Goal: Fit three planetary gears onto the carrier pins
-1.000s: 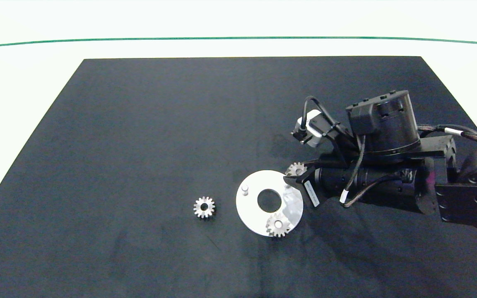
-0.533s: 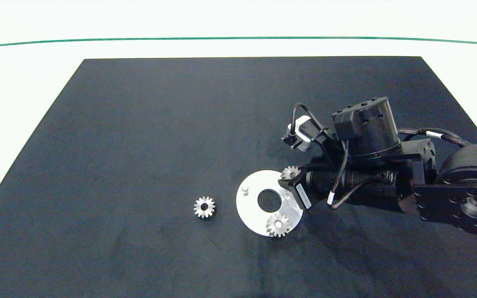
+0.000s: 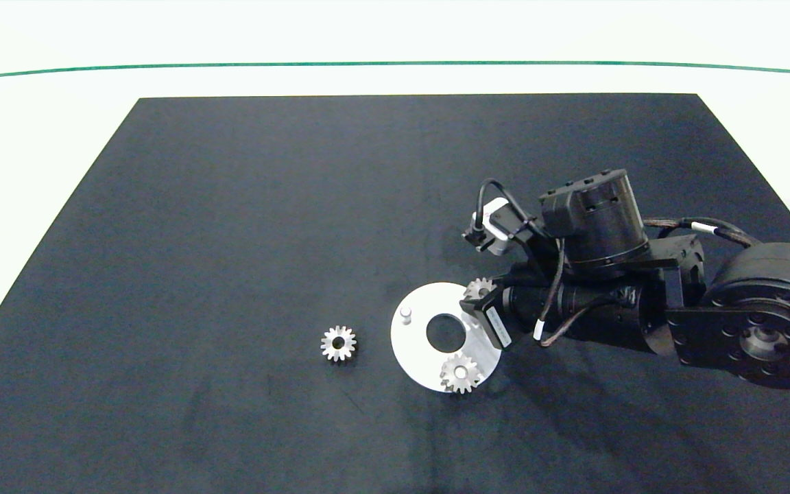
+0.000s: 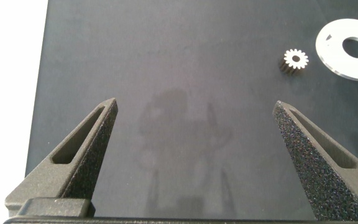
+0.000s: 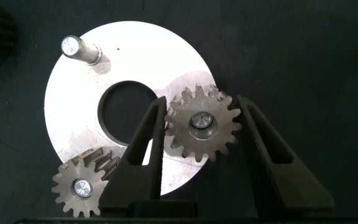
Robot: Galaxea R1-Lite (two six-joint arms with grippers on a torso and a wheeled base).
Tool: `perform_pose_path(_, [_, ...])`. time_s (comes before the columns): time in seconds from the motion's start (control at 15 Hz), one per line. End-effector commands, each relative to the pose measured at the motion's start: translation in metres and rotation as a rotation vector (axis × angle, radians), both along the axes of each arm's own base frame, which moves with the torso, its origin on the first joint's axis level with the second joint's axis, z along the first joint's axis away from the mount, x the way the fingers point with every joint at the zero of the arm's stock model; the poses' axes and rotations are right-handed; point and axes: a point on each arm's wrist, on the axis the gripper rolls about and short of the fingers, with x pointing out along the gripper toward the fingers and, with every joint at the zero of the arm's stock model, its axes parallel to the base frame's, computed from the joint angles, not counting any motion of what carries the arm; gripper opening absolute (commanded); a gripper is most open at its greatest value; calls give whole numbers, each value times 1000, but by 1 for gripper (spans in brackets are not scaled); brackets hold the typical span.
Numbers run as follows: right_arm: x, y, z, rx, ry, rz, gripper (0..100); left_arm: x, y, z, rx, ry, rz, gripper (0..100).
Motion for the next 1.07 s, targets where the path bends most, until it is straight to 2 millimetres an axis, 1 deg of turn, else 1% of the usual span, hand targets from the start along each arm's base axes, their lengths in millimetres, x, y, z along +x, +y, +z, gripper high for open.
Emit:
perform_pose_path(0.07, [3, 2, -4, -8, 9, 1, 10, 1, 0, 0, 1, 4, 0, 100])
perform_pose_path(0.27, [5, 4, -5, -8, 9, 1, 10, 1, 0, 0, 1, 4, 0, 100])
perform_pose_path(0.33, [4, 4, -5, -9, 10, 1, 100, 0, 0, 0, 0, 2, 0, 100])
perform_pose_path(0.67, [4, 4, 0, 2, -2, 2, 100, 0, 0, 2, 0, -2, -1, 100])
perform_pose_path(0.87, [0, 0, 5, 19, -11, -3, 100, -1, 0, 1, 0, -4, 0, 100])
perform_pose_path(0.93, [-15, -11, 18, 40, -35, -2, 100, -2, 0, 1, 0, -10, -7, 100])
perform_pose_path(1.07, [-56, -45, 51, 91, -136, -41, 100, -3, 2, -2, 1, 10, -37, 100])
